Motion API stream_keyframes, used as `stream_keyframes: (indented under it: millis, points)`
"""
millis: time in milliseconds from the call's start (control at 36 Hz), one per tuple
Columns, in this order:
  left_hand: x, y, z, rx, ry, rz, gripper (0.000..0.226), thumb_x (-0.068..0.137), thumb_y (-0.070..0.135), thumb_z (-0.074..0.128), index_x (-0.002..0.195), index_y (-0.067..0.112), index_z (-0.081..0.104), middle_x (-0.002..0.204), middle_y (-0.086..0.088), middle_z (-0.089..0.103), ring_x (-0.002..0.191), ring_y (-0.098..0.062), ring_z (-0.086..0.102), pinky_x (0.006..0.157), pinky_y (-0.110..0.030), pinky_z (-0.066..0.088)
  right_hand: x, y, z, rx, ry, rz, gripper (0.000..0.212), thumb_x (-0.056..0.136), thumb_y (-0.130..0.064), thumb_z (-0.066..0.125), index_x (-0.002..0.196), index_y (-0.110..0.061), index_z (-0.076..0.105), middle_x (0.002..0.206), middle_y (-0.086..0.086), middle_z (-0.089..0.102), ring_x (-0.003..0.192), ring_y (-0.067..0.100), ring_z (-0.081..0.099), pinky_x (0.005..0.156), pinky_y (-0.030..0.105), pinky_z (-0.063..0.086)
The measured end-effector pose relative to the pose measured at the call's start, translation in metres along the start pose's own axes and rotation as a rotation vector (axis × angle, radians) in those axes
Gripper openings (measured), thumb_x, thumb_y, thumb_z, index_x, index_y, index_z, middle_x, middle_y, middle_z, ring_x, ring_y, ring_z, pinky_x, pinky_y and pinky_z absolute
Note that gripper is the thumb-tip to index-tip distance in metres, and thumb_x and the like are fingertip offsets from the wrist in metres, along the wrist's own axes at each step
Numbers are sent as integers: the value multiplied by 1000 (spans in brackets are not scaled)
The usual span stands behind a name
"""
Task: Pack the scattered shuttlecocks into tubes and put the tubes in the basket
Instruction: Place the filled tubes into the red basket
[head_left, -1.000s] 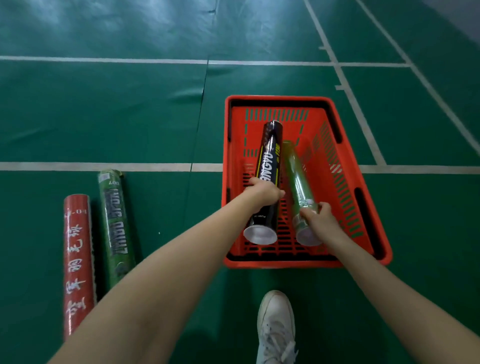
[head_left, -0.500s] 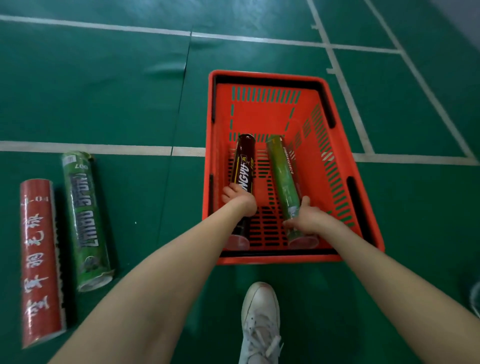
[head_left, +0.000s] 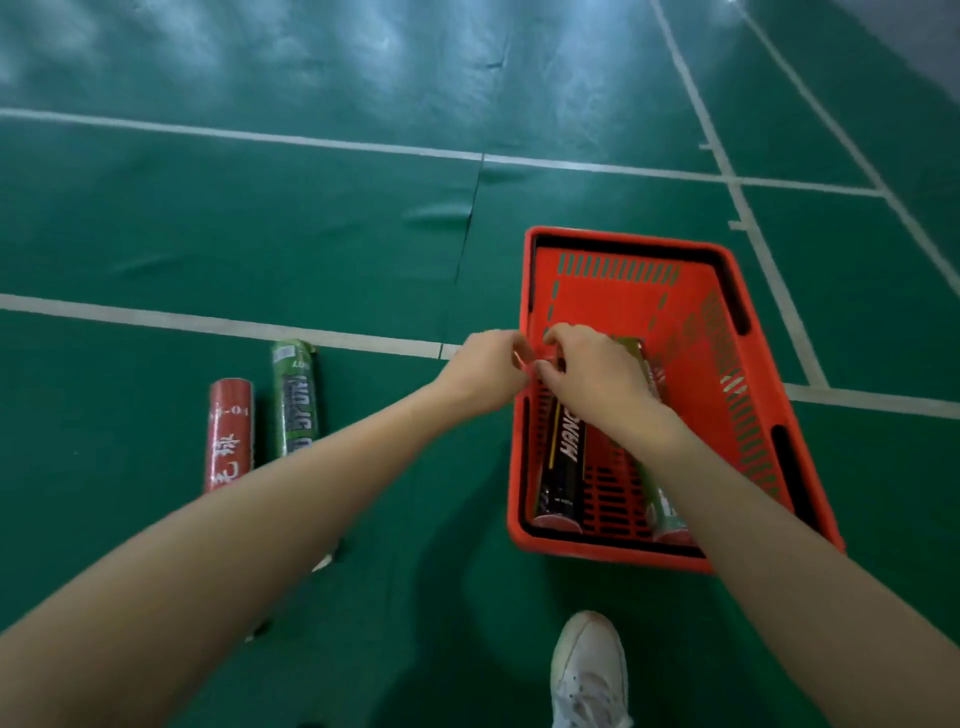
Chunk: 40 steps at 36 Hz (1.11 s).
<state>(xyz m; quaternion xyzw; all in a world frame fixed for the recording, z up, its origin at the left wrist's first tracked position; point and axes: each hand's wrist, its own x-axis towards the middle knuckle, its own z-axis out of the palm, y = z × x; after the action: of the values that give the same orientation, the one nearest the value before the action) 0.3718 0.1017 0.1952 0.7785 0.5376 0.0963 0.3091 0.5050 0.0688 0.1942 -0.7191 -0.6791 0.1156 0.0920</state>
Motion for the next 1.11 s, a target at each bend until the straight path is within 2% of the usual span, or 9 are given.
stream_keyframes:
  millis: [167,250,333,472,556,639,750,861,1111]
  points:
    - [-27,-105,-44,87,128,-244,26,83,17,62,109,15,63,113,-7,61,103,-25,59,88,-33,48,28,-90,37,62,-50,-155,32,93,-33,52,120,-15,55,115,7,60,108,31,57,81,37,44]
    - [-50,-169,-45,74,100,-411,29,85,18,62,113,15,60,119,-8,56,105,-26,58,92,-40,49,39,-124,73,51,-159,-186,34,94,-34,51,123,-16,52,115,5,60,105,28,58,77,35,43]
    - [-72,-228,-36,52,82,-563,29,83,16,61,111,14,58,118,-11,55,99,-28,58,86,-43,53,46,-149,117,37,-334,-195,41,95,-35,50,130,-14,46,119,7,58,104,27,57,73,34,43]
    - [-108,-295,-10,83,59,-819,49,83,18,60,128,16,41,132,-15,37,121,-33,36,99,-46,40,47,-182,188,85,-635,-110,68,95,-38,53,147,-6,22,135,16,48,105,28,56,83,36,50]
    - [-123,-327,9,-77,130,-1009,75,80,14,64,141,19,21,138,-17,29,127,-35,30,103,-49,35,43,-197,228,159,-744,-31,83,95,-40,54,151,-6,5,146,19,38,96,23,55,74,30,47]
    - [-138,-354,26,-263,159,-1147,84,79,12,65,144,16,13,140,-21,28,127,-39,31,104,-54,35,36,-208,261,220,-824,41,93,94,-44,54,151,-9,-10,151,20,29,82,20,56,59,27,44]
    - [-160,-380,46,-503,132,-1164,71,72,22,77,126,17,31,121,-14,52,106,-34,55,93,-48,48,19,-218,297,303,-865,158,101,91,-49,56,149,-12,-18,149,21,33,83,23,51,58,29,43]
    - [-168,-382,53,-687,170,-1047,69,71,24,82,122,24,36,110,-5,60,94,-28,63,91,-47,51,3,-229,320,445,-806,265,109,84,-54,63,150,-14,-14,149,19,33,121,33,51,95,42,49]
    - [-169,-378,54,-665,263,-964,66,73,31,78,125,26,38,109,-3,61,90,-23,64,82,-37,52,-8,-239,317,699,-670,375,90,87,-39,60,151,-28,-2,148,14,26,117,31,49,84,37,41]
